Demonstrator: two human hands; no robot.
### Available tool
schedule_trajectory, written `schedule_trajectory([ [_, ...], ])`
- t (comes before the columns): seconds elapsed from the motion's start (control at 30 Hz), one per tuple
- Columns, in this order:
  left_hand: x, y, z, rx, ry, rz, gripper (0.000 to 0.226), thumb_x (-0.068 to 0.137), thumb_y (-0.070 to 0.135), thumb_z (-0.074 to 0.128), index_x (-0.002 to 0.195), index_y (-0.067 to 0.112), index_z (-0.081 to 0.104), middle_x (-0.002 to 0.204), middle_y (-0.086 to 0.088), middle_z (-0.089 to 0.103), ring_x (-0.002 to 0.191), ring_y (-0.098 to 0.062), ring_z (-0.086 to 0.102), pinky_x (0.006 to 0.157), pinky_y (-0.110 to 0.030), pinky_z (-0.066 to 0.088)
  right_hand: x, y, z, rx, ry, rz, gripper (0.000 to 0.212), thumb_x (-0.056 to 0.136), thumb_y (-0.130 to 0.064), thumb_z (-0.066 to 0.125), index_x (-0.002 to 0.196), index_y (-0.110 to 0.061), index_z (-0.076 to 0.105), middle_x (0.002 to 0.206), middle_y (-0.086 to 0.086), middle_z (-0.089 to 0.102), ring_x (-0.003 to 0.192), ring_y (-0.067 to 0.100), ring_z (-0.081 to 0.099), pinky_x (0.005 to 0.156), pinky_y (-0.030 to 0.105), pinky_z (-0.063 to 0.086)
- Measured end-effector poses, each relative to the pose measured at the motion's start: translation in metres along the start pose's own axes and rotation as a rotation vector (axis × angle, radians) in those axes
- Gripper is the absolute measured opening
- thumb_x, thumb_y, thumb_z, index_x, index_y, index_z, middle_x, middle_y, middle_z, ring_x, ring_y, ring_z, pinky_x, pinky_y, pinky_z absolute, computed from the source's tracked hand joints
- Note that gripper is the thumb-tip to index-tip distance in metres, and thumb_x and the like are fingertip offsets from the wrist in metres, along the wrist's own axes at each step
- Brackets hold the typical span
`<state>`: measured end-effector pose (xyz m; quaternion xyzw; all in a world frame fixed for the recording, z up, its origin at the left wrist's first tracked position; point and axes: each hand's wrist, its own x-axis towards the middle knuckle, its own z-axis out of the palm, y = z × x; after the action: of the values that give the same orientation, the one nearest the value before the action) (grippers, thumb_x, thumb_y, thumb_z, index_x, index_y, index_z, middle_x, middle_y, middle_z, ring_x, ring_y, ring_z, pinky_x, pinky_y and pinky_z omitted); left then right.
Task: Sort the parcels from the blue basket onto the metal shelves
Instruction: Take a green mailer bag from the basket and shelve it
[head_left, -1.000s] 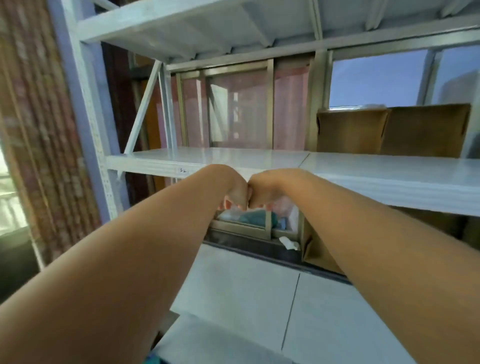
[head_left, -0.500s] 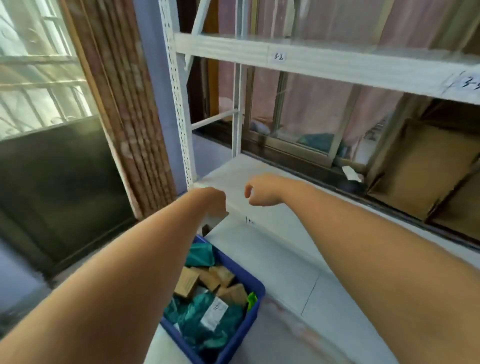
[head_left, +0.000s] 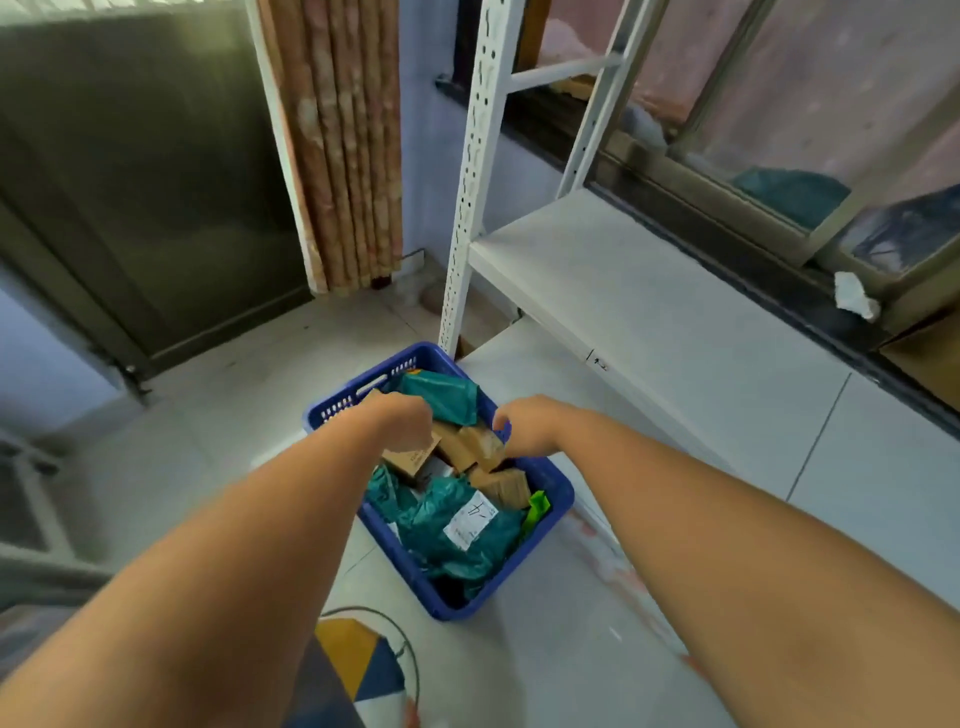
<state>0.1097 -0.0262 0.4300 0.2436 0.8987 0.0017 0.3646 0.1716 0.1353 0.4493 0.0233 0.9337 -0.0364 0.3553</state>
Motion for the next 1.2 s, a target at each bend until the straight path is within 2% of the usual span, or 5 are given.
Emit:
schedule_trajectory([
  [0.23,0.028,-0.025,0.050,-0.185,-0.034,-0.013,0.039,0.096,0.016,0.046,0.134,0.007,0.049,0.130,-0.015,0.054,0.110,-0.028,0.052,0.095,-0.036,0.042,0.070,-0.018,0.047,0.069,-0.091,-0.069,0.051,0.091,-0.021,0.055,0.140,-0.019,0.041,0.134,0.010,0.051,0.113,0.030,0.052,0.090,0.038,0.048],
  [0.4,0.070,-0.038,0.101,-0.305,-0.126,-0.047,0.040,0.096,0.019,0.047,0.135,0.014,0.049,0.134,-0.010,0.051,0.113,-0.028,0.051,0.089,-0.032,0.041,0.122,-0.014,0.093,0.129,-0.207,-0.112,0.056,0.093,-0.013,0.050,0.146,-0.023,0.033,0.133,0.012,0.049,0.079,0.023,0.055,0.060,0.032,0.045],
  [0.6,0.135,-0.040,0.163,-0.413,-0.145,-0.167,0.031,0.099,0.021,0.042,0.126,0.008,0.051,0.127,-0.014,0.052,0.112,-0.028,0.050,0.093,-0.034,0.039,0.190,0.012,0.148,0.063,-0.325,-0.172,0.054,0.094,-0.013,0.050,0.145,-0.021,0.034,0.133,0.012,0.051,0.087,0.025,0.058,0.071,0.037,0.050],
  [1.03,0.258,-0.009,0.294,-0.593,-0.218,-0.373,0.040,0.096,0.015,0.040,0.058,0.014,0.027,0.063,-0.006,0.034,0.061,-0.019,0.029,0.070,-0.029,0.025,0.305,0.079,0.272,0.131,-0.339,-0.085,0.059,0.093,-0.022,0.057,0.146,-0.020,0.030,0.136,0.014,0.042,0.118,0.037,0.046,0.090,0.046,0.047],
  [1.2,0.284,-0.006,0.325,-0.643,-0.188,-0.434,0.027,0.092,0.019,0.047,0.065,0.024,0.048,0.113,-0.015,0.055,0.114,-0.032,0.048,0.095,-0.033,0.033,0.323,0.082,0.303,0.200,-0.258,-0.013,0.058,0.091,-0.020,0.057,0.144,-0.020,0.032,0.145,0.013,0.029,0.124,0.035,0.040,0.097,0.045,0.044],
])
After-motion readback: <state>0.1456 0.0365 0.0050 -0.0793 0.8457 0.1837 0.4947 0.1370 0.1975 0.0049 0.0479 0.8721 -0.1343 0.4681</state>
